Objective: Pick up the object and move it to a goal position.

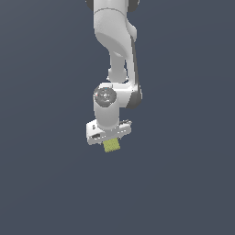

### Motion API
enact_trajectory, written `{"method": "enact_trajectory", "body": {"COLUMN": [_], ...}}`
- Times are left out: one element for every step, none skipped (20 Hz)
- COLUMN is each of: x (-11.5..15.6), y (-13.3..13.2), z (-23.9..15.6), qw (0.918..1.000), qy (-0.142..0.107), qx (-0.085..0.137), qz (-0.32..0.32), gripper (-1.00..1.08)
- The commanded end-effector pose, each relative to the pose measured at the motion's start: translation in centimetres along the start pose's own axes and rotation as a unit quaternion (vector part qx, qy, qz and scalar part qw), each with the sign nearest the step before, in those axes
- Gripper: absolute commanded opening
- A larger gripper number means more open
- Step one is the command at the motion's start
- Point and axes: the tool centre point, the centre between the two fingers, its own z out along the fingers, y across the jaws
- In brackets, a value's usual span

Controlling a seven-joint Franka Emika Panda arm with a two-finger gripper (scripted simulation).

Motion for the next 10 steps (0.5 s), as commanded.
{"method": "enact_trajectory", "body": {"x": [-0.4,-0.5,-0.7,-0.9,-1.1,-1.3,-1.5,-1.7,-1.9,-2.1], "y": [-0.9,-1.3,-1.7,-2.1,-2.5,-2.9,-3.3,-3.7,-4.1,-4.5], "z": [-2.3,-3.2,-4.2,-5.2,-6.1,-7.1,-8.2,-9.2,-10.3,-11.3], "qw": [1.0,1.0,1.0,1.0,1.0,1.0,1.0,1.0,1.0,1.0], "qy": [0.001,0.001,0.001,0.001,0.001,0.001,0.001,0.001,0.001,0.001], "qx": [-0.001,-0.001,-0.001,-0.001,-0.001,-0.001,-0.001,-0.001,-0.001,-0.001], "qz": [0.0,0.0,0.0,0.0,0.0,0.0,0.0,0.0,0.0,0.0], "gripper": [-1.0,-1.0,-1.0,-1.0,-1.0,-1.0,-1.0,-1.0,-1.0,-1.0]}}
